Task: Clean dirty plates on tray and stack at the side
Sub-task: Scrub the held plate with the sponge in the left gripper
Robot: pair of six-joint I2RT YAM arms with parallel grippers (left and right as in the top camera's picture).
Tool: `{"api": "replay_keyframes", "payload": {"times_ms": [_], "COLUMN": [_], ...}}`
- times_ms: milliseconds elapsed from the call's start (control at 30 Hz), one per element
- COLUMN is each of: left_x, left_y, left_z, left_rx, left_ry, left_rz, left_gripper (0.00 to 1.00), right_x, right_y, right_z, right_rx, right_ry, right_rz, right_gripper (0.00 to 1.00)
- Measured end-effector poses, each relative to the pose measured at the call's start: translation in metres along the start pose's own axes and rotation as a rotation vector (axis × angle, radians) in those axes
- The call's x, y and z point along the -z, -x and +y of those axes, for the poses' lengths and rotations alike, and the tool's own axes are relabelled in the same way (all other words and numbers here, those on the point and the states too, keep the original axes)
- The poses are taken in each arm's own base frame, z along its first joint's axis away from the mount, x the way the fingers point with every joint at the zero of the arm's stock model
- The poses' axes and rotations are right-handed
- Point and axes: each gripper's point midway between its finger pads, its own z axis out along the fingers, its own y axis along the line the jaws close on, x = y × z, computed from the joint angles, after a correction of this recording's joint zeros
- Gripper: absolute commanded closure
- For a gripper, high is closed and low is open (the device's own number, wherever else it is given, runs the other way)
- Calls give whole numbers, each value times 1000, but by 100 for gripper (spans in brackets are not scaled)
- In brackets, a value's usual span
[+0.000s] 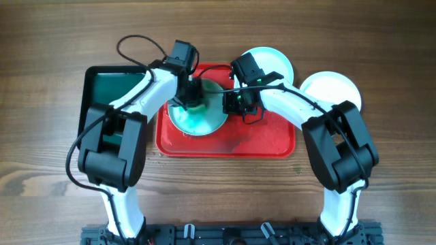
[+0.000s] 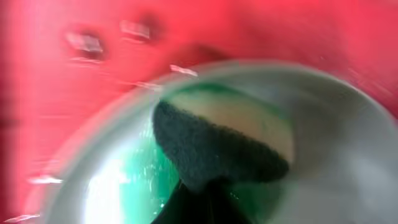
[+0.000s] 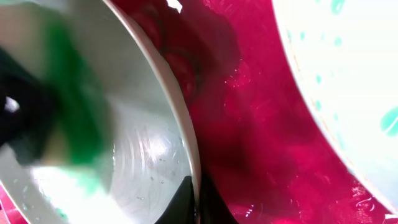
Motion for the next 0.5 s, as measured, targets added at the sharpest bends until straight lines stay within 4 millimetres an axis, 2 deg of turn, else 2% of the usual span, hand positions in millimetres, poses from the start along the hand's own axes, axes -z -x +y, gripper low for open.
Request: {"api": "replay_keyframes", "payload": {"times_ms": [33,100,233,333,433,500], "left_x": [2,6,9,11,18,18], "left_y": [5,2,-15,-35,-75,-89], "left_z": [14,31,40,28,2,-15], "left_rx": [48,89,28,-129,-290,-364], "left_ry": [81,171,184,22,-208,-327], "left_rz": [-29,-34,57,195,359,397], "left_gripper": [96,96,96,96,96,96], "right_x": [0,0,-2,-2,-2,-2], "right_y": [0,0,-6,-6,-6,-6], "right_z": [0,2,7,6,6,6], "right_rx": [0,3,13,11,13,13], "right_ry": [0,6,14,14,15,15], "right_rz": [0,-1,16,19,19,19], "right_gripper": [96,96,96,96,96,96]}}
